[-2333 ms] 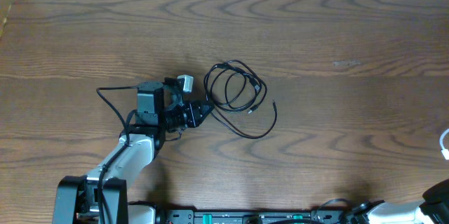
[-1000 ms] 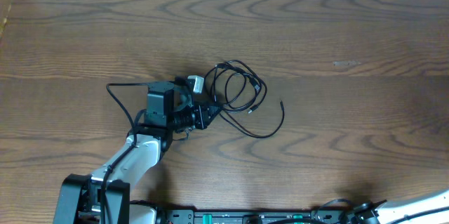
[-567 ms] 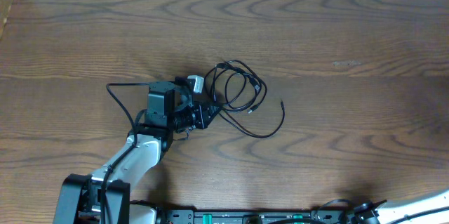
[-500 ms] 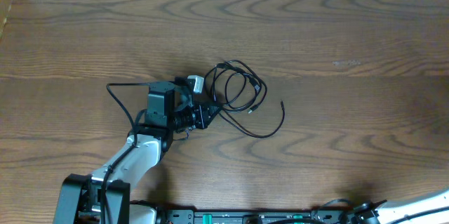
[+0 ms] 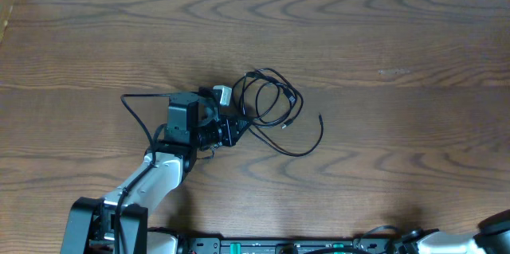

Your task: Untangle cables

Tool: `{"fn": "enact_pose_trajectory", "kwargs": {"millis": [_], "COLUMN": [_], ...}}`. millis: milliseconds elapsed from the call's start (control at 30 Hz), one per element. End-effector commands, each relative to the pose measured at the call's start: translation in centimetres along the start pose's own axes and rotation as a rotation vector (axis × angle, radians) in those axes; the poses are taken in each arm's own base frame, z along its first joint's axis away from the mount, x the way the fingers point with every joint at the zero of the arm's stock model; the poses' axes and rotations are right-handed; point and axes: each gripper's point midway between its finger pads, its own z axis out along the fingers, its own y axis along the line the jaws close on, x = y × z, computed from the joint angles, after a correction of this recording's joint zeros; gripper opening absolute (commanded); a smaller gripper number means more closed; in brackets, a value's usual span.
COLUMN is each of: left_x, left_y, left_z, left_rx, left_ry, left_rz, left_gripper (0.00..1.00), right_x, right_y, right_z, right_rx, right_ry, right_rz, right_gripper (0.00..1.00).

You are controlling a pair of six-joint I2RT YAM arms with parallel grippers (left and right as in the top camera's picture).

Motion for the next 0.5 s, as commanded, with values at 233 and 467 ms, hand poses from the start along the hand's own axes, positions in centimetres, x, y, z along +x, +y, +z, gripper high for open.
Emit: {"fn": "enact_pose_trajectory", "kwargs": {"millis": [233, 467], "left_x": [-0.6, -1.7], "left_y": [-0.6, -2.1], "left_z": [-0.1, -0.8], "left_rx": [0.015, 0.053], "left_ry": [-0.014, -0.053], "left_rz": [0.037, 0.081], "left_gripper": [0.07, 0.07], "right_x": [2.6, 6.0], "right_y": [-2.1, 1.5], "right_z": [-5.7, -6.6], "right_rx": [0.075, 0.013], "right_ry": [0.024, 0.119], "right_rz": [0.069, -0.046], "right_gripper": [0.99, 0.99]}}
